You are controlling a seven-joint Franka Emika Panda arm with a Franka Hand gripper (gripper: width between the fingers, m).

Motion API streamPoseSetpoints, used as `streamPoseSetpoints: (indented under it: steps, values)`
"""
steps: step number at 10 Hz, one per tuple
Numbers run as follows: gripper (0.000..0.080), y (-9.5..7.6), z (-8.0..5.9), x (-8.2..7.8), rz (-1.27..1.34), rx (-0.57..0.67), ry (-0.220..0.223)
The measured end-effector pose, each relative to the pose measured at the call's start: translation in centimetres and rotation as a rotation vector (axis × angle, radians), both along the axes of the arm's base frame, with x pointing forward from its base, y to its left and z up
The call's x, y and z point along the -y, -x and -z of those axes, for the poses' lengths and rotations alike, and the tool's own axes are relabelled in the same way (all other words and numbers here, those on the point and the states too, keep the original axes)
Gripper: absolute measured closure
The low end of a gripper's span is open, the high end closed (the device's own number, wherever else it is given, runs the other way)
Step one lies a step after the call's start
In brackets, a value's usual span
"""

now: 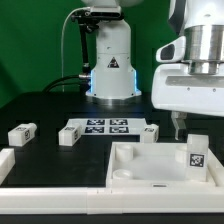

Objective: Assemble one leg

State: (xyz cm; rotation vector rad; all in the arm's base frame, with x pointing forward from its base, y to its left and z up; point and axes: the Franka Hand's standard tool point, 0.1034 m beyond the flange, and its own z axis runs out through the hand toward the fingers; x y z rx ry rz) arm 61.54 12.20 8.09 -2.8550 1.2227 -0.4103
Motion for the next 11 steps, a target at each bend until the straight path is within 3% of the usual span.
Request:
streamPoseSetpoints:
  steps: [5,6,7,8,9,11]
  values:
    - [0.0163,-0.43,-0.18,0.73,-0.532,-0.042,0.167]
    - [0.0163,-0.42,-0.16,0.74,-0.53,-0.042,0.167]
    - [0.0332,-0.42,-0.14,0.75,-0.527,-0.042,0.166]
    - [0.0332,-0.42,-0.13,0.77,-0.527,-0.042,0.166]
    - [0.0507,-0.43,-0.14,0.77,-0.527,-0.042,0.166]
    - [0.0506,-0.43,-0.14,0.78,-0.527,-0.042,0.166]
